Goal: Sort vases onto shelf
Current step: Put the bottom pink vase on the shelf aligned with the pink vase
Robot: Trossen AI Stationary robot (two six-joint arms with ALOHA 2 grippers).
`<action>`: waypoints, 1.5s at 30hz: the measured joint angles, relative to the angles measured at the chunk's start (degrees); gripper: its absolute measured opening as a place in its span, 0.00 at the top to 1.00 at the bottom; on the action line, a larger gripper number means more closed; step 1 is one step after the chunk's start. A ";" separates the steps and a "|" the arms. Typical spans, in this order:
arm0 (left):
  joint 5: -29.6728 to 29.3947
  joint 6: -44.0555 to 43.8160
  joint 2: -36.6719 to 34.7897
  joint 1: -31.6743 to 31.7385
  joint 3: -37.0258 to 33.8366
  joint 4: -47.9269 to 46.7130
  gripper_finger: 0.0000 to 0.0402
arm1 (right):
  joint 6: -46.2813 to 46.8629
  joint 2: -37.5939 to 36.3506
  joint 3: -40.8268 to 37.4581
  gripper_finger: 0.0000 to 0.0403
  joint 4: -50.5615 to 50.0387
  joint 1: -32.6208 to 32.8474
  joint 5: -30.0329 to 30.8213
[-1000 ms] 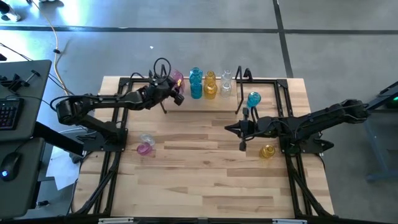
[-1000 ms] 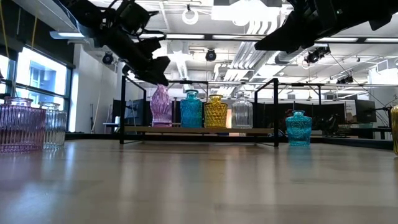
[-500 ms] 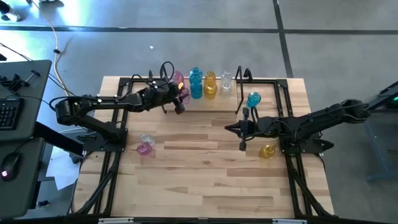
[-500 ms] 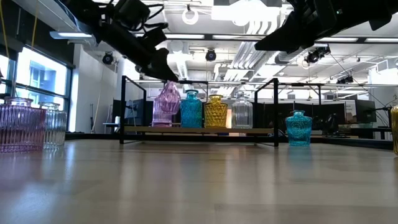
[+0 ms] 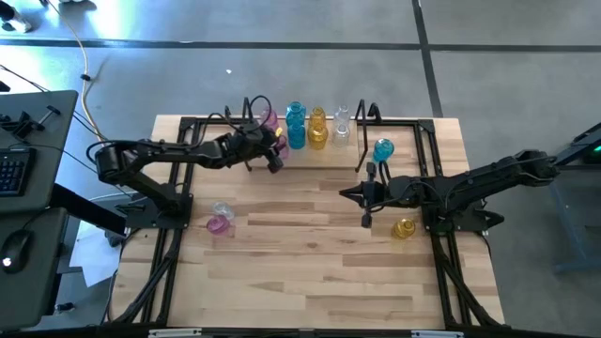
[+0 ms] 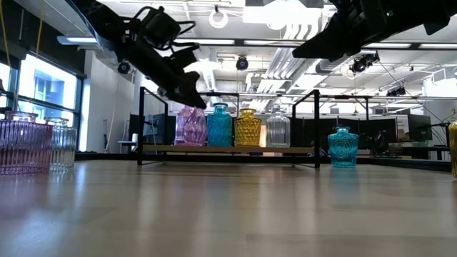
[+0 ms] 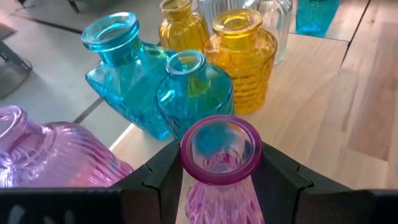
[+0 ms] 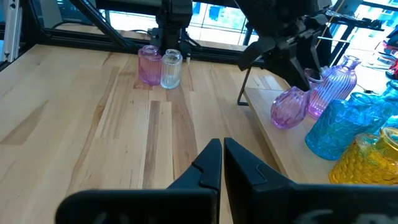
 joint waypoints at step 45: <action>-2.81 -0.40 -0.36 0.02 -0.26 -0.10 0.49 | 0.00 0.00 0.00 1.00 -0.17 0.00 -0.15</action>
